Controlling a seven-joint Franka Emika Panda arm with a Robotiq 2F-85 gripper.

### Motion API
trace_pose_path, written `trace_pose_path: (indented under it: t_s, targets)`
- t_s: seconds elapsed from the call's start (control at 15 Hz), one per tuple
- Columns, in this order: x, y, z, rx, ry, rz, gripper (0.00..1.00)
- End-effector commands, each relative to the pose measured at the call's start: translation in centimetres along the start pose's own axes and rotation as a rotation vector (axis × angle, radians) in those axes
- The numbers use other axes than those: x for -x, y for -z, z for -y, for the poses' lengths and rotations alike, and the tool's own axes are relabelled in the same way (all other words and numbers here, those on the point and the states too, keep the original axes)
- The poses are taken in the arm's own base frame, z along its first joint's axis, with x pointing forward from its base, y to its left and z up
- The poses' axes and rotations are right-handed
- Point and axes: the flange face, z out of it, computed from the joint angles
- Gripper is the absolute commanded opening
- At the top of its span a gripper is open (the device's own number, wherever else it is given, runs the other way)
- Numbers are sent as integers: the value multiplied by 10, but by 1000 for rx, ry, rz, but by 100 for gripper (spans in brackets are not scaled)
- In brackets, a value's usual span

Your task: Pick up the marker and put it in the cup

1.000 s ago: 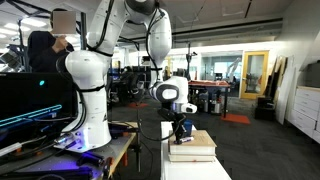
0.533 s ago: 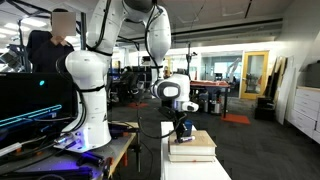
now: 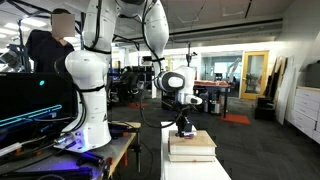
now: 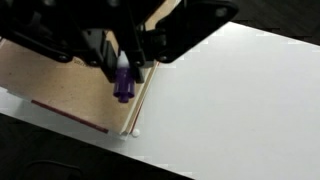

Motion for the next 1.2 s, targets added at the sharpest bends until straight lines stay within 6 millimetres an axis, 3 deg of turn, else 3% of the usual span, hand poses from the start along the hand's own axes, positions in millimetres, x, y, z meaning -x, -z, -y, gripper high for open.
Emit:
trace_pose_path:
  t_s: [0.0, 0.8, 1.13]
  targets:
    - [-7, 25, -6, 9, -2, 52, 5]
    - [-54, 80, -30, 4, 17, 269, 5]
    - [-75, 94, -28, -18, 62, 367, 5]
